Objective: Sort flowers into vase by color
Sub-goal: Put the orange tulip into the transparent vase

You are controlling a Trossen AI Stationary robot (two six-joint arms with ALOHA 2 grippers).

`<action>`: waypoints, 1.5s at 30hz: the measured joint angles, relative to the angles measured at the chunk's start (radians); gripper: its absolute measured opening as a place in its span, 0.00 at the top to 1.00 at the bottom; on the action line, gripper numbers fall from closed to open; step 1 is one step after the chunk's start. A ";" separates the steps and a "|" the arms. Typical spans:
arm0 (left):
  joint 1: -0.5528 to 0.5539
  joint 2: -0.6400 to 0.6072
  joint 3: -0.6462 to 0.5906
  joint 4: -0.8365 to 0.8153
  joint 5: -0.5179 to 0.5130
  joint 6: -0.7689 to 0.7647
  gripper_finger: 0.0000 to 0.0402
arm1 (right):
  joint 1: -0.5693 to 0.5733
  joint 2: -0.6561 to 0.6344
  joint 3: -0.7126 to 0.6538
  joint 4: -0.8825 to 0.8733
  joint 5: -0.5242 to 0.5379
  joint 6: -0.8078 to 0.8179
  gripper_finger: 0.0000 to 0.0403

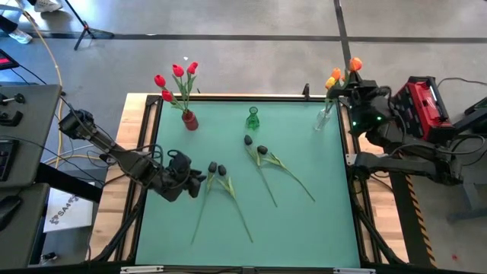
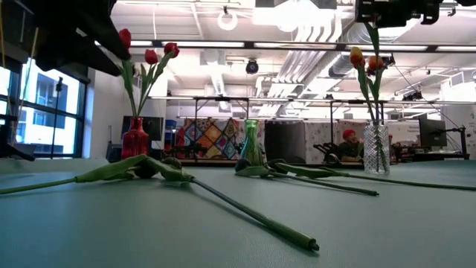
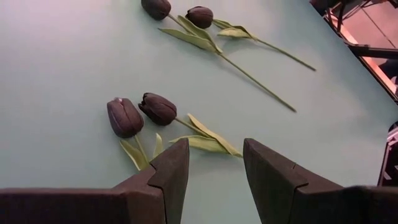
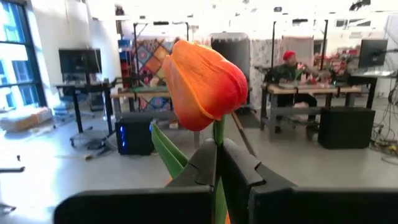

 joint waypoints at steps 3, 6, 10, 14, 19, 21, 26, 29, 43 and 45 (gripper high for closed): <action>0.007 0.000 0.000 0.000 0.008 0.002 0.65 | 0.000 0.000 0.000 -0.106 0.008 0.095 1.00; 0.007 0.000 0.000 -0.002 0.009 0.009 0.65 | 0.000 0.000 0.000 -0.220 0.008 0.191 1.00; 0.009 0.000 0.000 -0.003 0.009 0.010 0.65 | 0.000 -0.002 0.000 -0.312 -0.007 0.267 1.00; 0.009 0.000 0.000 -0.003 0.010 0.010 0.65 | 0.004 -0.002 0.000 -0.325 -0.054 0.281 1.00; 0.009 0.000 0.000 -0.002 0.017 0.002 0.65 | 0.004 -0.002 0.000 -0.325 -0.101 0.287 0.98; 0.009 0.000 0.000 -0.003 0.027 0.002 0.65 | 0.004 -0.003 0.000 -0.336 -0.105 0.293 0.93; 0.009 0.000 0.000 0.001 0.053 -0.001 0.65 | 0.004 -0.003 0.000 -0.414 -0.089 0.404 0.73; 0.009 0.000 0.000 0.003 0.068 -0.007 0.65 | 0.004 -0.003 0.000 -0.446 -0.078 0.468 0.62; -0.030 0.000 0.000 0.036 0.063 -0.053 0.65 | 0.004 -0.106 0.130 -0.724 -0.014 0.653 0.55; -0.029 0.000 0.000 0.035 0.057 -0.052 0.65 | 0.004 -0.092 0.138 -0.802 -0.058 0.694 0.55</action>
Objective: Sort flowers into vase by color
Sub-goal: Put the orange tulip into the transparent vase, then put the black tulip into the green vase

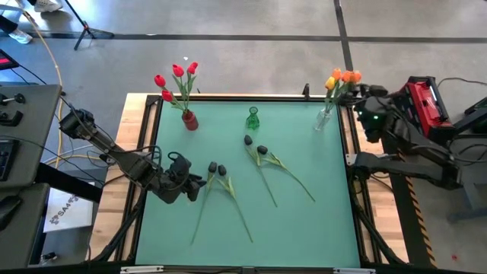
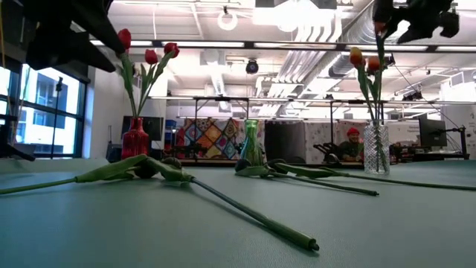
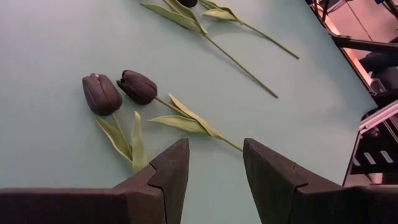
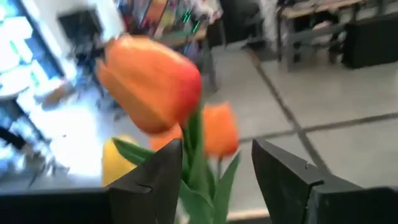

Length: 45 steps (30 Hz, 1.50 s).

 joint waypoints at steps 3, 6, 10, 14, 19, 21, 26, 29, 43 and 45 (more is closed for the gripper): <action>0.000 0.000 0.000 0.000 -0.014 0.010 0.65 | 0.000 0.022 0.000 -0.092 -0.085 0.058 0.55; 0.000 0.000 0.000 0.000 -0.017 0.010 0.65 | -0.001 0.048 0.000 -0.214 -0.139 0.156 0.55; 0.000 0.000 0.000 0.000 -0.017 0.012 0.65 | -0.009 0.061 0.000 -0.330 -0.214 0.250 0.55; -0.001 0.000 0.000 0.025 -0.016 0.025 0.65 | -0.018 0.056 0.000 -0.342 -0.306 0.270 0.55; -0.001 0.000 0.000 0.030 -0.022 0.026 0.65 | -0.022 0.025 0.000 -0.356 -0.382 0.288 0.55; -0.001 0.000 0.000 0.030 -0.024 0.026 0.65 | -0.022 0.011 0.000 -0.376 -0.405 0.302 0.55; -0.001 0.000 0.000 0.030 -0.041 0.027 0.65 | -0.022 -0.002 0.000 -0.437 -0.477 0.326 0.55; -0.001 0.006 0.000 0.030 -0.059 0.028 0.65 | -0.021 0.013 0.000 -0.463 -0.534 0.323 0.55; -0.001 0.165 0.000 0.130 0.046 0.011 0.65 | 0.120 0.107 -0.016 -0.483 -0.603 0.316 0.55; 0.000 0.192 0.000 0.160 0.068 0.009 0.65 | 0.148 0.121 -0.016 -0.486 -0.591 0.315 0.55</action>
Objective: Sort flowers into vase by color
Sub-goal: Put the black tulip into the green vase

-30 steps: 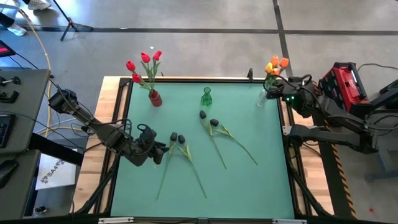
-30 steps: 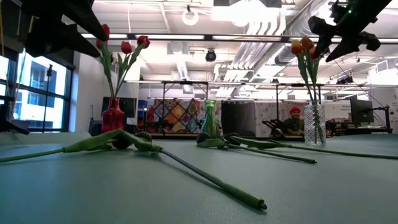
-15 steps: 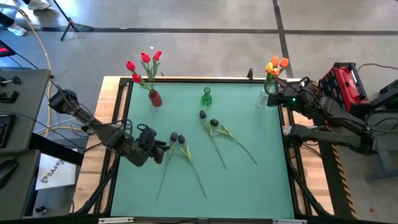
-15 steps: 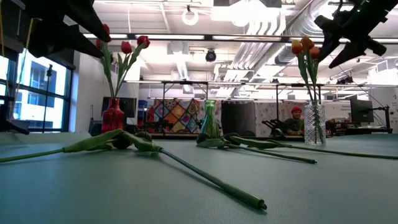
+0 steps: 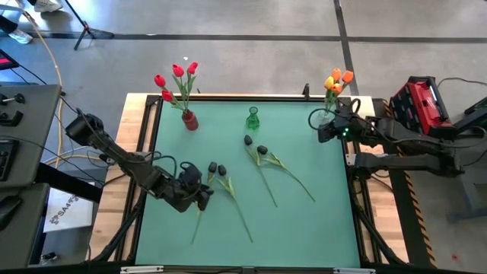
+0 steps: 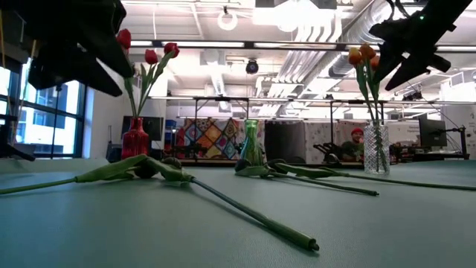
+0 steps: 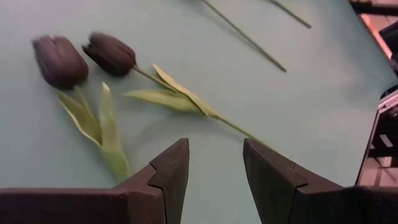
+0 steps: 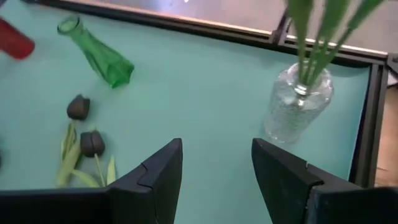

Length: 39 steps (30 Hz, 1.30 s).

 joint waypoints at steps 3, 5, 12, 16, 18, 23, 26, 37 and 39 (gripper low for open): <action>0.000 0.031 0.000 0.028 0.017 0.000 0.65 | 0.045 0.039 0.000 0.010 0.001 -0.020 0.55; 0.003 0.044 0.000 0.045 0.017 0.000 0.65 | 0.079 0.070 0.000 0.019 -0.005 -0.024 0.55; 0.017 0.039 0.000 0.053 0.024 0.040 0.65 | 0.201 0.184 -0.001 0.129 -0.006 0.010 0.55; 0.037 0.020 0.000 0.115 0.046 0.132 0.65 | 0.264 0.254 -0.001 0.200 -0.009 0.046 0.55; 0.055 0.007 0.000 0.154 0.062 0.188 0.65 | 0.298 0.292 -0.001 0.230 -0.009 0.067 0.55; 0.110 -0.035 0.000 0.256 0.108 0.324 0.65 | 0.376 0.390 -0.001 0.320 -0.013 0.115 0.55; 0.132 -0.070 0.000 0.266 0.113 0.376 0.65 | 0.405 0.447 -0.001 0.383 -0.013 0.134 0.55; 0.154 -0.253 0.000 0.237 0.119 0.523 0.65 | 0.464 0.653 0.039 0.666 -0.035 0.117 0.55; 0.157 -0.286 0.000 0.235 0.102 0.549 0.65 | 0.467 0.698 0.072 0.651 -0.036 0.102 0.55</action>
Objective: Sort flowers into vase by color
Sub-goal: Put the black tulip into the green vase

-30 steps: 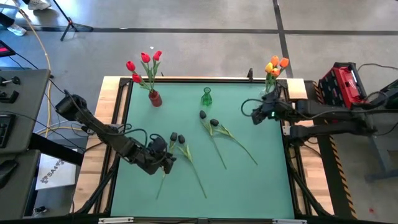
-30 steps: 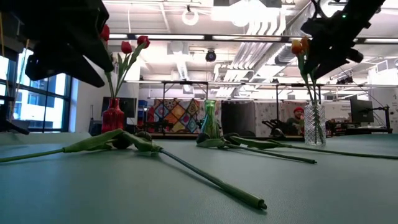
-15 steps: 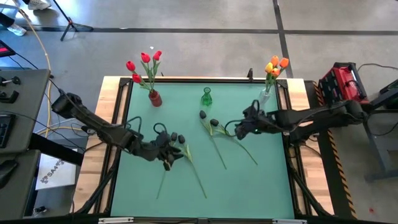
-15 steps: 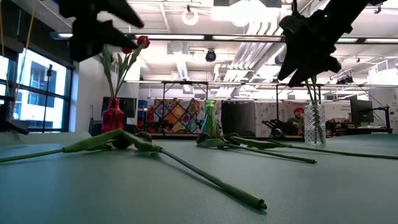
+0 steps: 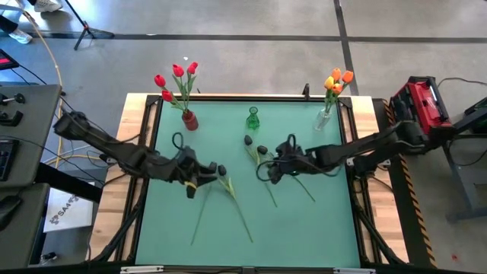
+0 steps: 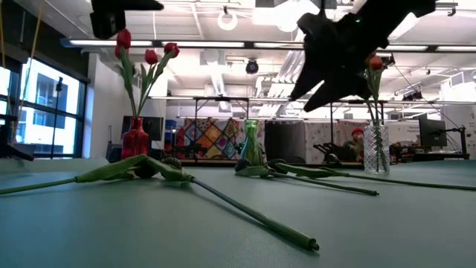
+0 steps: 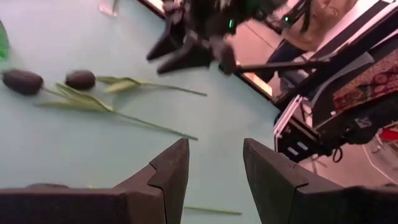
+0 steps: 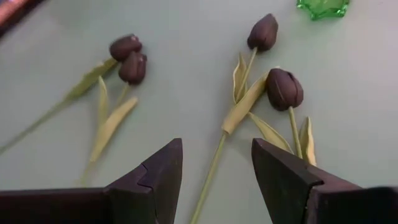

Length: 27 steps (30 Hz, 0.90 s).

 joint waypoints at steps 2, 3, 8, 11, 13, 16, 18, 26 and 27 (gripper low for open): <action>0.005 -0.028 0.000 -0.014 -0.007 0.019 0.65 | -0.001 0.050 0.037 -0.020 0.000 -0.009 0.55; 0.009 -0.042 0.000 -0.020 -0.007 0.026 0.65 | -0.001 0.074 0.057 -0.024 -0.002 -0.015 0.55; 0.010 -0.098 0.000 -0.050 -0.008 0.049 0.65 | -0.002 0.199 0.200 -0.077 -0.012 -0.076 0.55; 0.010 -0.116 0.000 -0.066 -0.007 0.054 0.65 | -0.010 0.273 0.290 -0.173 0.005 -0.095 0.55; 0.010 -0.130 0.000 -0.078 -0.004 0.055 0.65 | -0.025 0.316 0.333 -0.203 0.003 -0.117 0.55; 0.010 -0.165 0.000 -0.073 0.002 0.056 0.65 | -0.050 0.366 0.377 -0.202 -0.034 -0.144 0.55; 0.010 -0.191 0.000 -0.073 0.002 0.072 0.65 | -0.068 0.387 0.400 -0.204 -0.051 -0.146 0.55; 0.010 -0.242 0.000 -0.078 -0.070 0.107 0.65 | -0.179 0.400 0.436 -0.230 -0.077 -0.097 0.55; 0.010 -0.243 0.000 -0.079 -0.079 0.107 0.65 | -0.192 0.400 0.436 -0.245 -0.065 -0.096 0.55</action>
